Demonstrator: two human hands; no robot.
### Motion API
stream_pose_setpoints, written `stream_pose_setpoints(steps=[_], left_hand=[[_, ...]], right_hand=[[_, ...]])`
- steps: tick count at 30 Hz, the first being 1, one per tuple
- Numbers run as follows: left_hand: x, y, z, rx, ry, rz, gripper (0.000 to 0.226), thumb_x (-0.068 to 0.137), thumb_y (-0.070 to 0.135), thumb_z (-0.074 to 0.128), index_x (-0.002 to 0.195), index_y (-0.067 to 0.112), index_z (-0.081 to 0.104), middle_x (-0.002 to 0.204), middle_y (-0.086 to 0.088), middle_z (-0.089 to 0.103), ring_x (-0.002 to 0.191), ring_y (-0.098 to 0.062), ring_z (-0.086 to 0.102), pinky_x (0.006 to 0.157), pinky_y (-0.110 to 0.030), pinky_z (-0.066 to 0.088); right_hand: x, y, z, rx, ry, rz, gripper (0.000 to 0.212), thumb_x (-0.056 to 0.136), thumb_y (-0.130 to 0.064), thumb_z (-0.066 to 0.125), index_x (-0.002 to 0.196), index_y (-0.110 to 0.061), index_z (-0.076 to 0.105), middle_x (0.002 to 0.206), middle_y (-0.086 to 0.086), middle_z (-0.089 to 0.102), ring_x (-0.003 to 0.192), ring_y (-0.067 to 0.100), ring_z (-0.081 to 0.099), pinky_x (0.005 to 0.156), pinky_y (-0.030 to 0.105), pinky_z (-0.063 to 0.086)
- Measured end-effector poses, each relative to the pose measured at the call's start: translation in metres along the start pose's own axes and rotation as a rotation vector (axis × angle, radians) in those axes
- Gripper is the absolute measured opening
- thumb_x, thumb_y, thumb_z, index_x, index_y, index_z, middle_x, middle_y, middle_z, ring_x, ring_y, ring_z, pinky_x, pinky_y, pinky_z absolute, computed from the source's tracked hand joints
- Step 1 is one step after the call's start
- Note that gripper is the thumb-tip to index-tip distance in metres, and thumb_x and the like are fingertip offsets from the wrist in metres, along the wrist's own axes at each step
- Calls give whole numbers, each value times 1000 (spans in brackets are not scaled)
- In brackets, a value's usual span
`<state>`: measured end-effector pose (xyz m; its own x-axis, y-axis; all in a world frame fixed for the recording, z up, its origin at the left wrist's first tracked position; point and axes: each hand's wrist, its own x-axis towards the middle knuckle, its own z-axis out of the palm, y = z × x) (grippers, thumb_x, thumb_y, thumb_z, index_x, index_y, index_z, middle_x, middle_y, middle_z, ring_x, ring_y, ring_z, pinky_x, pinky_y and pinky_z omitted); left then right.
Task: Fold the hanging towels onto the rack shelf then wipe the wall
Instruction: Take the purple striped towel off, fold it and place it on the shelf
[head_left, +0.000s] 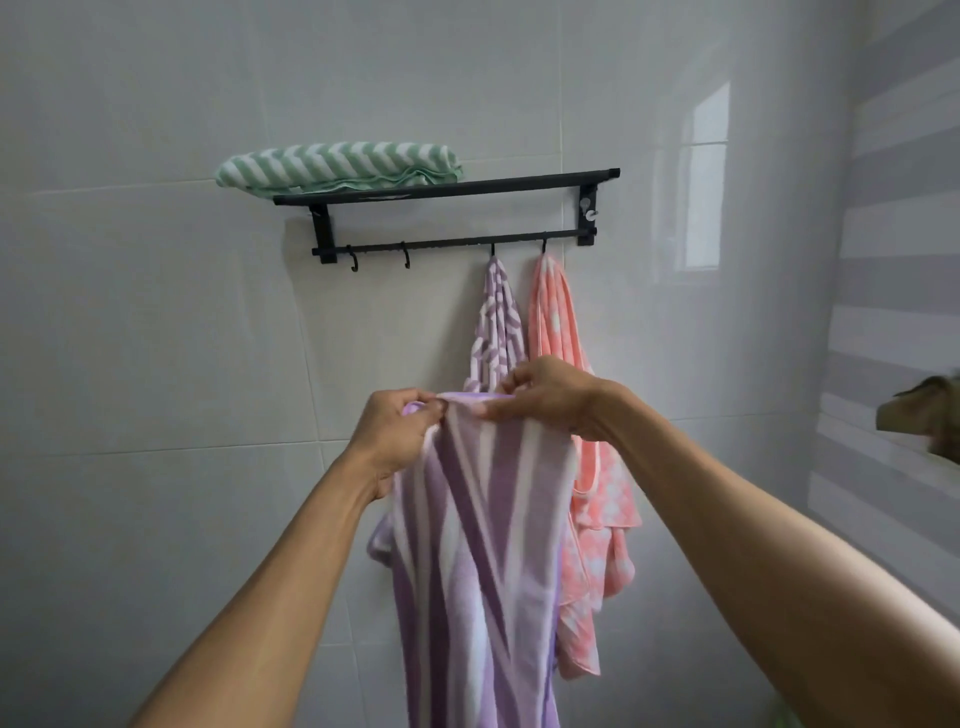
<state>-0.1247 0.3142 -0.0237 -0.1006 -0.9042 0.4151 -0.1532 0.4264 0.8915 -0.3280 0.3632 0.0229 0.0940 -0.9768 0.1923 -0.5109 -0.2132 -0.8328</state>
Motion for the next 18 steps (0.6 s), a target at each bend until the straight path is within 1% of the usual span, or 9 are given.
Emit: stream_pose_setpoints(steps=[1,3,5,8,10,12,14,16,18], left_hand=[[4,-1,-5,1,68,-3,16,93,7,66,80,11,74,81,-10,69,77,-20,61,78,-33,50],[9,-2,-17,-8,151,-26,14,94,10,66,83,7,74,82,-9,68,77,-20,61,79,-34,50],[12,-3,-26,6,173,-36,14,94,14,67,84,6,74,82,-8,68,77,-20,60,79,-32,49],[12,-6,-31,3,203,-43,15,95,15,67,83,8,73,81,-5,66,76,-19,59,78,-30,48],[10,-8,-33,-7,204,-67,15,95,16,67,84,7,73,82,-5,67,77,-19,60,79,-31,50],[9,-6,-32,-22,201,-80,14,95,15,67,85,7,73,83,-6,68,79,-20,62,82,-32,52],[9,-4,-31,-50,231,-99,9,91,15,72,87,7,73,84,-6,69,82,-20,63,87,-32,52],[10,-6,-33,-46,274,-142,22,83,20,82,93,6,69,86,-4,66,83,-20,61,85,-29,50],[11,-12,-38,-36,301,-211,37,75,27,88,92,7,64,84,-4,58,76,-21,53,76,-28,45]], right_hand=[[-4,5,-6,-80,-64,40,43,69,-43,91,84,-6,74,74,6,61,60,18,55,51,31,47],[-9,14,-15,-182,-165,116,48,75,-43,87,90,0,72,73,7,50,59,16,42,47,27,32],[-13,22,-18,-153,-216,156,37,82,-39,82,90,-5,72,76,3,56,68,15,51,51,27,39],[-15,33,-18,27,-248,159,21,89,-30,75,88,-10,68,87,4,72,88,18,70,70,35,57],[-13,38,-13,197,-188,124,24,89,-28,74,93,-5,66,88,10,71,83,22,70,78,39,57],[-13,36,-6,388,-121,78,32,88,-29,72,104,-1,67,91,11,69,82,22,68,76,37,59],[-12,29,4,581,-69,37,29,96,-26,66,113,-2,68,92,8,71,80,21,68,70,34,61],[-12,21,10,766,-2,20,22,100,-21,61,113,-5,68,86,5,72,73,19,68,62,31,59],[-11,14,12,898,74,24,12,98,-17,61,103,-8,67,78,2,72,66,17,68,58,29,58]])
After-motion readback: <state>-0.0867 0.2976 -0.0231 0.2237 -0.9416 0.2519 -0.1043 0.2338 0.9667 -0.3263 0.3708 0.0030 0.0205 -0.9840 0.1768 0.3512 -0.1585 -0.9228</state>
